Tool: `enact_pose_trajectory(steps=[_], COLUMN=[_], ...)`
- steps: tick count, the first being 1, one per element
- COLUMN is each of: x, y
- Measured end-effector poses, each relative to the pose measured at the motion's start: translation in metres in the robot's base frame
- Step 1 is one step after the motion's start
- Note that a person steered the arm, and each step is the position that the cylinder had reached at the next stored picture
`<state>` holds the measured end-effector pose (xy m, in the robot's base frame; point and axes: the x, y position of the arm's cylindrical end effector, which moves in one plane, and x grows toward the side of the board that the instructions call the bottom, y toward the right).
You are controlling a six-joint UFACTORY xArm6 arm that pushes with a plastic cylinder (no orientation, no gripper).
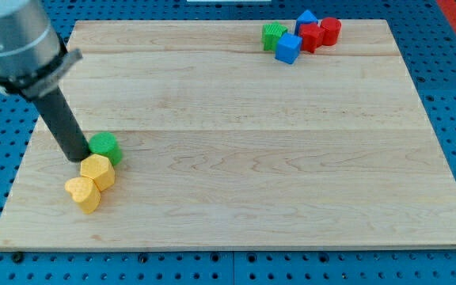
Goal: Place the yellow blocks at the bottom center of the board
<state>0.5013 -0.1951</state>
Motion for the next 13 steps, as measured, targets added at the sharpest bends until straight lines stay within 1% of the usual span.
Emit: enact_pose_trajectory(steps=[1, 2, 3, 4, 5, 6, 7, 8, 9, 10, 11, 12, 13], x=[0.025, 0.039, 0.046, 0.084, 0.094, 0.097, 0.116, 0.1, 0.071, 0.042, 0.055, 0.066, 0.092], y=[0.04, 0.076, 0.012, 0.029, 0.099, 0.145, 0.114, -0.06, -0.109, -0.022, 0.058, -0.021, 0.015])
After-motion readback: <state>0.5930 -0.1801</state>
